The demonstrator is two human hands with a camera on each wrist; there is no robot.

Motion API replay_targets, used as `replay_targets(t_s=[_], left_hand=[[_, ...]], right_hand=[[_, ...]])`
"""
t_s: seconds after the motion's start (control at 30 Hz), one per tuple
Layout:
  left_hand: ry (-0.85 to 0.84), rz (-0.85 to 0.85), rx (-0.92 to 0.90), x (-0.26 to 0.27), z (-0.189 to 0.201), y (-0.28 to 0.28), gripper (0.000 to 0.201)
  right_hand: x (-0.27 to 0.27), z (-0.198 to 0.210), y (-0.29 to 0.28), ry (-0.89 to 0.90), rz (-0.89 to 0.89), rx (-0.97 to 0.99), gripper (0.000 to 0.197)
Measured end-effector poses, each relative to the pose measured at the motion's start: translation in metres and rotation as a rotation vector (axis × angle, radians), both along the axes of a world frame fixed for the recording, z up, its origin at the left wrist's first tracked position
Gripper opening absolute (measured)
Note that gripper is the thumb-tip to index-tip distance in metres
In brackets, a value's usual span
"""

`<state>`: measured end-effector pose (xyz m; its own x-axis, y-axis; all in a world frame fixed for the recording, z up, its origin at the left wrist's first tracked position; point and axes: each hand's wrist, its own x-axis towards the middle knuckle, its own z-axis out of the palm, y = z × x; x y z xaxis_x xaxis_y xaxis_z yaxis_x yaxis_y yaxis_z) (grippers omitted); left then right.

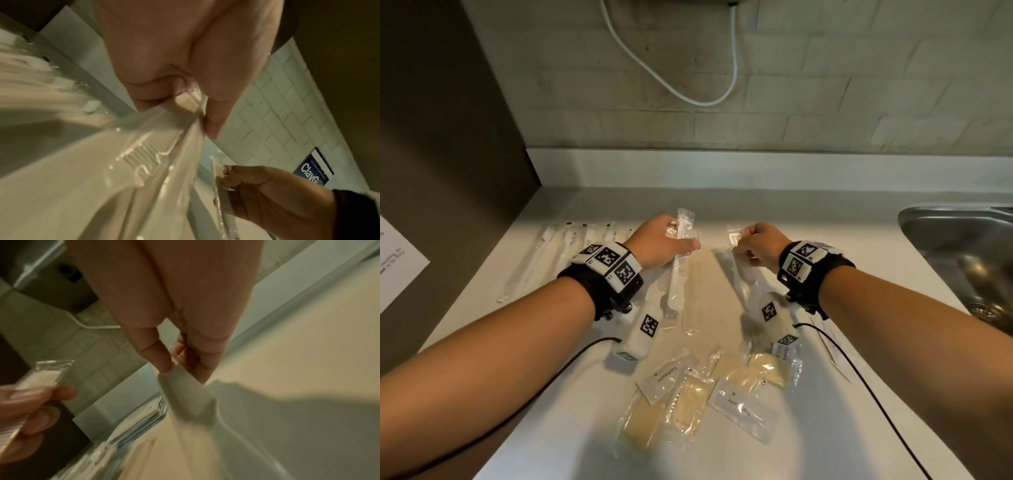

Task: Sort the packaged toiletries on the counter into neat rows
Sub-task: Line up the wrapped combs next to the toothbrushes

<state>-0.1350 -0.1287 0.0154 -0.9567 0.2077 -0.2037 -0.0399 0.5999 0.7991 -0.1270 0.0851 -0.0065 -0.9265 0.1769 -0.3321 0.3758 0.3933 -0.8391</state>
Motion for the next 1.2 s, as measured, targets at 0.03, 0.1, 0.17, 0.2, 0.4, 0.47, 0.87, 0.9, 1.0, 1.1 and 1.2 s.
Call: replay_targets(t_s=[0.03,0.1,0.17,0.2,0.4,0.47,0.87,0.9,1.0,1.1,1.2], left_hand=[[-0.003,-0.012,0.009,-0.002,0.0,0.002,0.057],[-0.025,-0.034,0.018,-0.001,0.002,0.012,0.062],[-0.037,-0.055,0.002,0.0,0.003,0.022,0.066],[-0.037,-0.056,-0.008,0.001,0.002,0.027,0.065],[-0.038,-0.069,-0.115,0.002,-0.009,0.061,0.065],[-0.035,-0.07,-0.164,0.003,-0.013,0.071,0.071],[-0.093,-0.075,-0.455,0.0,-0.027,0.089,0.049],[-0.08,-0.09,-0.464,-0.003,-0.026,0.086,0.048],[-0.064,-0.097,-0.459,-0.008,-0.013,0.074,0.048],[-0.04,-0.079,-0.399,-0.013,0.002,0.052,0.027],[-0.028,0.013,-0.278,-0.011,0.011,0.024,0.016]], right_hand=[[0.0,-0.002,0.004,-0.005,-0.007,-0.042,0.023],[0.003,-0.005,0.015,0.009,-0.028,-0.016,0.024],[0.007,-0.01,0.024,0.035,-0.04,0.092,0.023],[0.01,-0.012,0.028,0.032,-0.039,0.149,0.025],[0.022,-0.024,0.041,-0.016,0.031,0.371,0.038],[0.026,-0.025,0.044,-0.018,0.076,0.436,0.042],[0.026,-0.027,0.041,-0.054,0.242,0.545,0.046],[0.025,-0.027,0.039,-0.053,0.251,0.562,0.044],[0.022,-0.025,0.031,0.012,0.266,0.578,0.037],[0.022,-0.015,0.015,0.164,0.354,0.568,0.033],[0.029,-0.001,-0.011,0.261,0.51,0.569,0.031]])
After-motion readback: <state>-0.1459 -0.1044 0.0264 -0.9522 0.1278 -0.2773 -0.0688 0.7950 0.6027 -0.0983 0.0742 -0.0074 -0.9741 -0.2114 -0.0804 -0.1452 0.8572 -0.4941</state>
